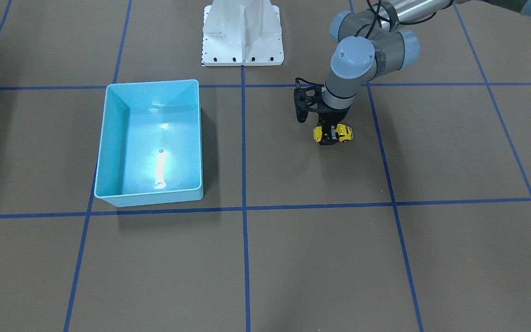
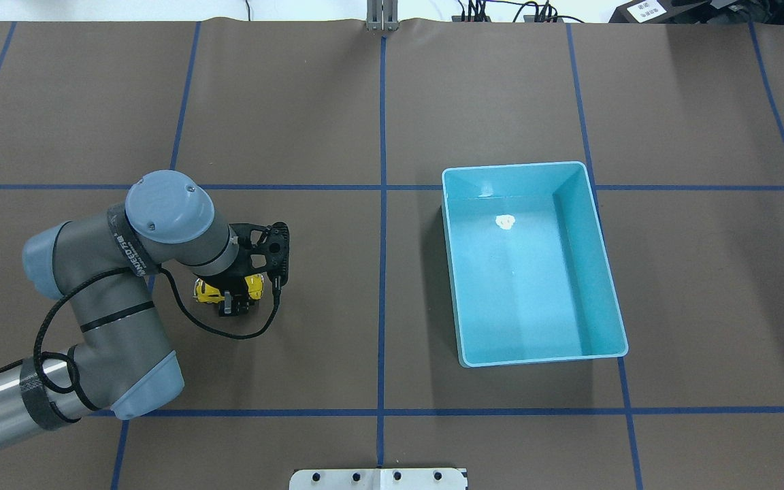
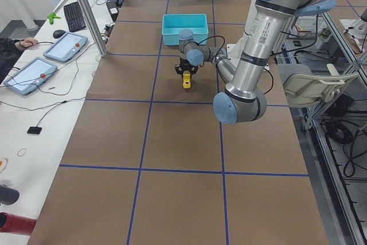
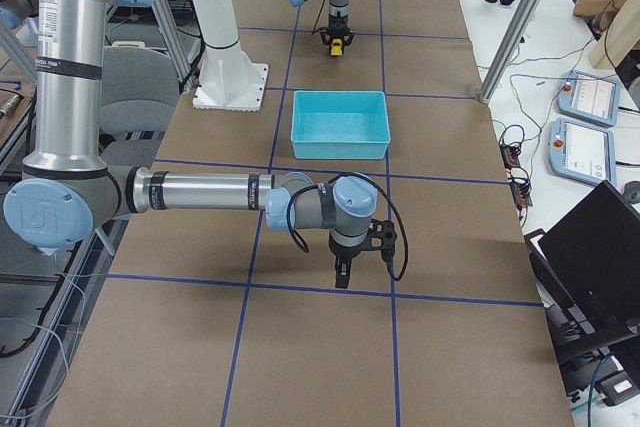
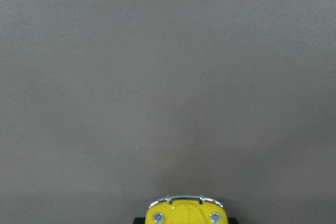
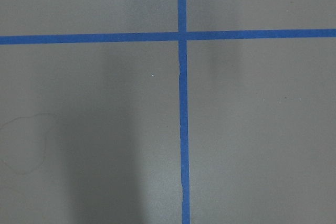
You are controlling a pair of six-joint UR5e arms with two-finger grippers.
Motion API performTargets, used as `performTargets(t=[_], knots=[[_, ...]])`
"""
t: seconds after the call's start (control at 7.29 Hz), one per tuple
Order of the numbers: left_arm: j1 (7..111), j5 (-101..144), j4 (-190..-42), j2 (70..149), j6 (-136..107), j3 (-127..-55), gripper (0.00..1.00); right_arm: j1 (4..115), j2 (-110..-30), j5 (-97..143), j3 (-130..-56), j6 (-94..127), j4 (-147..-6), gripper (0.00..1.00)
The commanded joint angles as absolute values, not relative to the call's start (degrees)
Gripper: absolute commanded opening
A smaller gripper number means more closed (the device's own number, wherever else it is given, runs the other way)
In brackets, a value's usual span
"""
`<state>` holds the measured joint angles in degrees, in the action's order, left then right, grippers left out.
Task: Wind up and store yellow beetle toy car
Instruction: 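Press the left gripper on the car's roof and pull it backward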
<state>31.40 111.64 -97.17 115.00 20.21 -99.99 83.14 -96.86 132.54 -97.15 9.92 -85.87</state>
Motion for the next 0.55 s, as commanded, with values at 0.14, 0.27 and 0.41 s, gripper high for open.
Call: performTargets(t=[0.14,0.27,0.41], knots=[[31.4,111.6,-99.8,114.8,20.2,-100.5,0.41,83.1,-96.9,132.5,-97.1,9.9,-85.9,1.0],[31.5,111.6,-101.8,114.8,20.2,-100.0,0.39,83.1,-96.9,132.5,-97.1,9.9,-85.9,1.0],[31.3,111.6,-102.0,114.8,20.3,-100.0,0.39,83.1,-96.9,132.5,-97.1,9.9,-85.9,1.0]])
